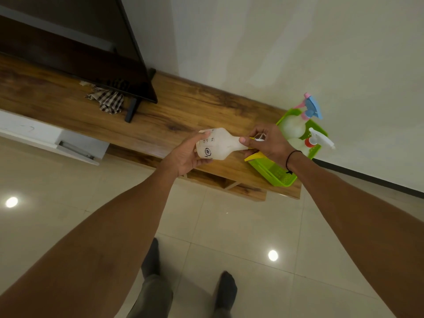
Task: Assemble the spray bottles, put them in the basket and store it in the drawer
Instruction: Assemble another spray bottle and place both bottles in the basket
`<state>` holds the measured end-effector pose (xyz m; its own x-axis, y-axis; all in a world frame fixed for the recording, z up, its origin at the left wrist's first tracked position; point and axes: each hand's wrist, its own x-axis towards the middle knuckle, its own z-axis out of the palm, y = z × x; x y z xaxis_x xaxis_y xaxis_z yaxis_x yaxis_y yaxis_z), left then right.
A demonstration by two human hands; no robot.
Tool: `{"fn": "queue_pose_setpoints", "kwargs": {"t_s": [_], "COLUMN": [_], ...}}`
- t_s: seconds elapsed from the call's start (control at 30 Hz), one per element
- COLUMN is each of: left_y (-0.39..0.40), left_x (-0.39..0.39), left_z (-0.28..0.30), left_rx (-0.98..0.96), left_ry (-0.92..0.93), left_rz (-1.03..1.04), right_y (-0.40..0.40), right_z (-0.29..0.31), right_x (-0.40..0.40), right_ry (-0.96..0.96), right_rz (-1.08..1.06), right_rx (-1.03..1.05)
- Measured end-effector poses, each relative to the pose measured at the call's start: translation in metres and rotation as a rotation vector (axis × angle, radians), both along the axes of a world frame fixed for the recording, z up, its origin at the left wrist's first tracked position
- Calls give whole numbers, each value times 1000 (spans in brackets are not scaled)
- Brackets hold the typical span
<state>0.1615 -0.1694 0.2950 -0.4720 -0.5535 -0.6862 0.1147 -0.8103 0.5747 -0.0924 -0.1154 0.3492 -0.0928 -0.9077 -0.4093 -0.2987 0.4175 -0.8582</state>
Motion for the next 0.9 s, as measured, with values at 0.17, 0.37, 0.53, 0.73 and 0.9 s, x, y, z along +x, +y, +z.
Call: {"fn": "queue_pose_setpoints", "kwargs": {"t_s": [0.17,0.37,0.53,0.73,0.9], "left_y": [3,5,14,32,36], "left_x": [-23,-47,-86,-132,-157], "left_z": [7,8,10,5,-9], "left_rx": [-67,-50,-78,-116,-246], "left_ry": [-201,-193,-88,-161,-347], "left_rz": [-148,-84,49,-34,-11], "right_y": [9,16,22,24,24], "right_z": [8,26,51,74,68], "right_x": [-10,-23,-48,-77,-75], "right_ry": [168,268,238,514,778], "right_rz": [87,52,-64,75,182], "right_rx": [-15,-50,-64,-19,18]}}
